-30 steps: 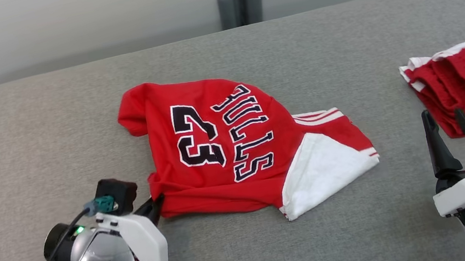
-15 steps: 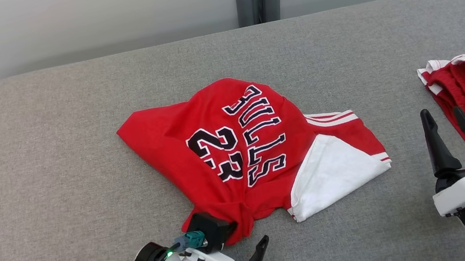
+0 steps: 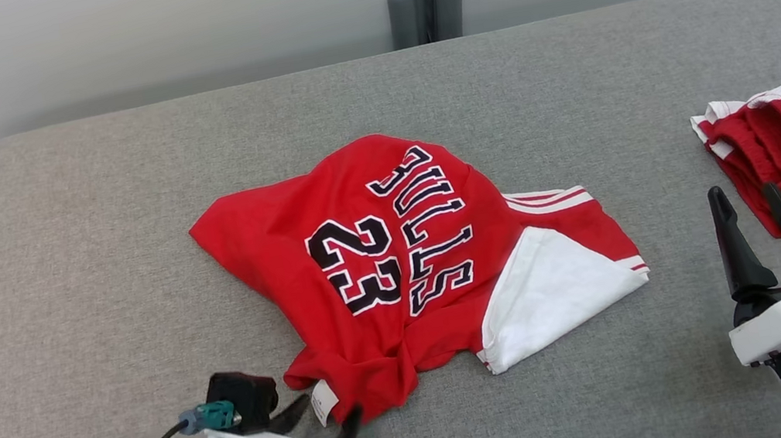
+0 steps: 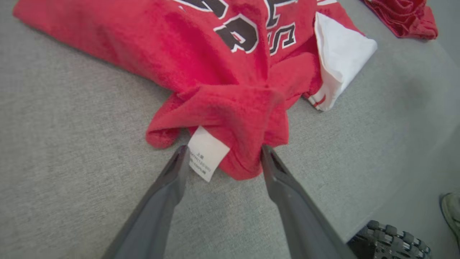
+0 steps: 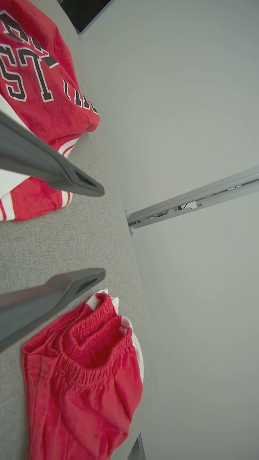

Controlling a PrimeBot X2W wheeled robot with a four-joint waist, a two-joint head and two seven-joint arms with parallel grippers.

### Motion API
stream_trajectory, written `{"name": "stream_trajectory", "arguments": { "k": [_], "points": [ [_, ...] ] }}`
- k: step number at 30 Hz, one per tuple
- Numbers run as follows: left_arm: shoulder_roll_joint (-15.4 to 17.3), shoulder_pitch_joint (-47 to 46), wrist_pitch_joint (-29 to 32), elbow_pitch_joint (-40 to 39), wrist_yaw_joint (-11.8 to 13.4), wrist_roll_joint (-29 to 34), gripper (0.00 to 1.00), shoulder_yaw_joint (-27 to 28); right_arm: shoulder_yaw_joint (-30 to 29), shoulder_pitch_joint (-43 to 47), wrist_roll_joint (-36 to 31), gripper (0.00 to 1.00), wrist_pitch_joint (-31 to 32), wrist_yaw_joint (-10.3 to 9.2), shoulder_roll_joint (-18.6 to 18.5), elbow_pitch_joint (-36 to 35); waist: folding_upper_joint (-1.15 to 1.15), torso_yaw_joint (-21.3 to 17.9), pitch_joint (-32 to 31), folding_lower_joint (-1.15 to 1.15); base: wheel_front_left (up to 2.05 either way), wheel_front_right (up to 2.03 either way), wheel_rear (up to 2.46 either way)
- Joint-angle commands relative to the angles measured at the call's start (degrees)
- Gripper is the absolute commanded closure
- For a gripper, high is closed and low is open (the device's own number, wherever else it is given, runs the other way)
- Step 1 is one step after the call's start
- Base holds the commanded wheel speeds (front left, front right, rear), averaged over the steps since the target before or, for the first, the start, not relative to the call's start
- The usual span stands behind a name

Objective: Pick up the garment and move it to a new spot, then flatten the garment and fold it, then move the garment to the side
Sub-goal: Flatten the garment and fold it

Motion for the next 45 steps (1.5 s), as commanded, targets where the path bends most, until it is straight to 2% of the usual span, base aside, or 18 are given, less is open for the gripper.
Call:
{"name": "stream_trajectory", "arguments": {
  "k": [1, 9, 15, 24, 33, 39, 40, 41, 42, 43, 45],
  "points": [
    [0.6, 0.7, 0.4, 0.2, -0.4, -0.8, 0.0, 0.4, 0.0, 0.0, 0.3, 0.0, 0.1, 0.01, -0.4, 0.1, 0.0, -0.3, -0.1, 0.0, 0.0, 0.0, 0.0],
    [2.0, 1.8, -2.8, 1.5, 0.8, -3.3, 0.0, 4.8, -0.5, 0.3, 0.2, 0.0, 0.2, 0.01, -0.8, -0.2, 0.0, -1.4, -0.1, 0.0, 0.0, 0.0, 0.0],
    [2.8, 1.9, -3.6, 4.7, -0.2, -5.9, 0.0, 7.2, -0.4, -0.2, 0.1, 0.0, 0.4, 0.01, -0.8, -0.4, 0.0, -2.3, 0.1, 0.0, 0.0, 0.0, 0.0],
    [5.0, 2.0, -6.5, 8.8, 0.7, -6.9, 0.0, 11.2, -1.0, -0.3, 0.0, 0.0, 0.8, 0.01, -1.3, -0.5, 0.0, -3.7, 0.3, 0.0, 0.0, 0.0, 0.0],
    [1.1, -3.8, -4.2, 14.3, -3.6, -4.6, 0.0, 5.7, -0.5, -0.9, -0.2, 0.0, 1.2, 0.01, -1.3, -0.7, 0.0, -4.4, 0.8, 0.0, 0.0, 0.0, 0.0],
    [-1.1, -7.8, -4.3, 19.5, -5.3, -3.9, 0.0, 4.4, 0.0, -1.0, -0.1, 0.0, 1.3, 0.01, -1.3, -0.6, 0.0, -5.2, 1.1, 0.0, 0.0, 0.0, 0.0],
    [-1.3, -8.1, -4.3, 20.2, -5.7, -3.9, 0.04, 4.3, 0.1, -1.0, 0.0, 0.0, 1.2, 0.01, -1.2, -0.5, 0.0, -5.3, 1.1, 0.0, 0.0, 0.0, 0.0],
    [-1.5, -8.5, -4.4, 20.9, -5.9, -4.0, 0.45, 4.2, 0.1, -0.9, 0.0, 0.0, 1.2, 0.01, -1.2, -0.4, 0.0, -5.4, 1.1, 0.0, 0.0, 0.0, 0.0],
    [-1.5, -8.8, -4.3, 21.3, -6.2, -4.1, 0.78, 4.1, 0.0, -0.8, 0.0, 0.0, 1.1, 0.01, -1.1, -0.4, 0.0, -5.5, 1.1, 0.0, 0.0, 0.0, 0.0],
    [-1.4, -8.9, -4.4, 21.6, -6.5, -4.1, 1.0, 4.0, -0.1, -0.6, 0.1, 0.0, 1.0, 0.01, -1.1, -0.3, 0.0, -5.5, 1.1, 0.0, 0.0, 0.0, 0.0],
    [-1.0, -8.8, -4.1, 21.7, -6.9, -4.0, 1.0, 3.7, -0.3, -0.3, 0.0, 0.0, 0.8, 0.01, -1.0, -0.1, 0.0, -5.3, 1.0, 0.0, 0.0, 0.0, 0.0]
  ]
}}
